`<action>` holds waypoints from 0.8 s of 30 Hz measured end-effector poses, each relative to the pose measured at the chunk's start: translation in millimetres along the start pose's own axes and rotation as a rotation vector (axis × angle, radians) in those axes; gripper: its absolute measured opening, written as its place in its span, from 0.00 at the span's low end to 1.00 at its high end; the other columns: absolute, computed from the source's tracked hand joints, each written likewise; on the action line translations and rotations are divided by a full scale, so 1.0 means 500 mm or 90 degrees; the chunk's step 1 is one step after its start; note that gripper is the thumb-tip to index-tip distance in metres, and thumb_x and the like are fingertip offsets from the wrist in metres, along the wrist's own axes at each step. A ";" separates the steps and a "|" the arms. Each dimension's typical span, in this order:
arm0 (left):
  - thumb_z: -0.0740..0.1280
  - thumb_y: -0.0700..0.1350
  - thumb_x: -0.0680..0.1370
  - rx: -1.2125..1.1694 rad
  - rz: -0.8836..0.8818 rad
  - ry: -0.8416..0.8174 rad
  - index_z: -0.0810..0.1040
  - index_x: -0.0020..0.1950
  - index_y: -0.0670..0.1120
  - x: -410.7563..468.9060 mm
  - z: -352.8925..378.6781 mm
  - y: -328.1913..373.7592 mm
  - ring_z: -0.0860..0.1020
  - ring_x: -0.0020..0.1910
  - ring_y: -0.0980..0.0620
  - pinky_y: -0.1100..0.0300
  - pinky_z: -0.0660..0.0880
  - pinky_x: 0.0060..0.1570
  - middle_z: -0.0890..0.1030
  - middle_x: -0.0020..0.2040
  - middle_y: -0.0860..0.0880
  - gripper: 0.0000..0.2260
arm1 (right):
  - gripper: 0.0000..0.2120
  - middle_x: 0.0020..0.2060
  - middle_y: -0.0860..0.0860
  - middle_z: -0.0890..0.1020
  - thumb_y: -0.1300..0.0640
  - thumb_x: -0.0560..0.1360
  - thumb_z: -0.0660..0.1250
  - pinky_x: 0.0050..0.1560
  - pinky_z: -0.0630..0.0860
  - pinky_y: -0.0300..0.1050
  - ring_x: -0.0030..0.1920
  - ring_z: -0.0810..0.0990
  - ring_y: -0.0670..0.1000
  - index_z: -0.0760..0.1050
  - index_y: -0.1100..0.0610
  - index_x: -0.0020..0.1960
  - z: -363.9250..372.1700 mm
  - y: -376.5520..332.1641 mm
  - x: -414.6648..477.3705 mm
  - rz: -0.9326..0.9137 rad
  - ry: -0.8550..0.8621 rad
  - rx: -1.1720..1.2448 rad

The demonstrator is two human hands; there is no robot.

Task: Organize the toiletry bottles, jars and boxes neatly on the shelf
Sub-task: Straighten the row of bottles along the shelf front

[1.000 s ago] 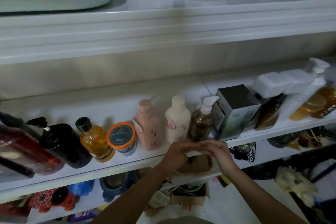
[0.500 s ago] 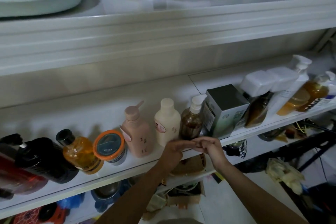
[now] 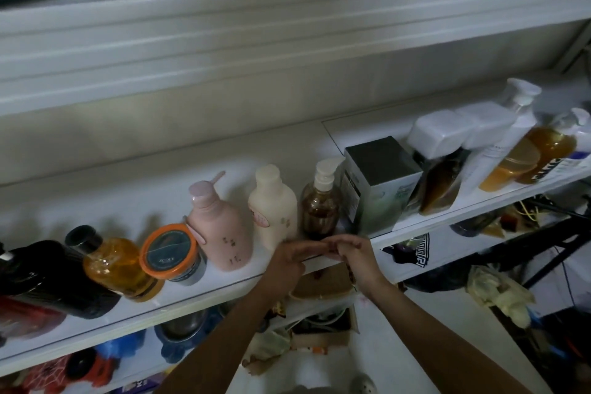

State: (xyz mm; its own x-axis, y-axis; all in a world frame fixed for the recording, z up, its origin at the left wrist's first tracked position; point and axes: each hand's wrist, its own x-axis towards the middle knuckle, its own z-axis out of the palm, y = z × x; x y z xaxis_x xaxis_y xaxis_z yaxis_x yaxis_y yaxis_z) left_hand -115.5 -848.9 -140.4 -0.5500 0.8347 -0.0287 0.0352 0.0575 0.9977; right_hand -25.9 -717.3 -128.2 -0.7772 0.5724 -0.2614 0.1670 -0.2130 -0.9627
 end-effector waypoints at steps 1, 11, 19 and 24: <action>0.54 0.19 0.63 0.011 -0.001 0.011 0.79 0.58 0.42 -0.002 0.006 0.004 0.80 0.57 0.53 0.56 0.74 0.62 0.83 0.54 0.48 0.32 | 0.17 0.41 0.58 0.83 0.72 0.76 0.56 0.52 0.80 0.47 0.46 0.82 0.59 0.81 0.60 0.43 -0.005 0.002 0.000 -0.009 -0.011 -0.017; 0.58 0.30 0.58 0.111 0.058 0.221 0.85 0.45 0.52 -0.009 0.144 0.021 0.82 0.52 0.47 0.49 0.77 0.55 0.85 0.48 0.48 0.27 | 0.17 0.44 0.53 0.84 0.69 0.74 0.64 0.58 0.77 0.51 0.50 0.82 0.55 0.83 0.48 0.40 -0.129 -0.008 0.007 -0.020 -0.205 -0.145; 0.56 0.26 0.61 0.034 0.059 0.295 0.82 0.47 0.36 0.056 0.254 0.078 0.83 0.49 0.46 0.57 0.78 0.52 0.85 0.45 0.43 0.22 | 0.12 0.47 0.60 0.82 0.72 0.74 0.61 0.45 0.79 0.35 0.40 0.82 0.45 0.79 0.67 0.54 -0.248 -0.068 0.045 -0.067 -0.271 -0.077; 0.55 0.18 0.66 0.005 0.041 0.311 0.81 0.47 0.34 0.077 0.264 0.099 0.83 0.45 0.47 0.59 0.79 0.48 0.85 0.41 0.45 0.21 | 0.17 0.45 0.62 0.83 0.62 0.67 0.63 0.44 0.79 0.36 0.40 0.84 0.45 0.80 0.67 0.52 -0.262 -0.092 0.076 -0.075 -0.314 -0.100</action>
State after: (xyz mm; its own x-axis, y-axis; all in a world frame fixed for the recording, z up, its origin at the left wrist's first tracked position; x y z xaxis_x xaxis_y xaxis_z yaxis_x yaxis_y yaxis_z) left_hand -25.0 -741.7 -100.4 -0.8732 0.4828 0.0662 0.0867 0.0202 0.9960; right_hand 16.3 -582.3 -103.0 -0.9828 0.1370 -0.1240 0.1214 -0.0267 -0.9922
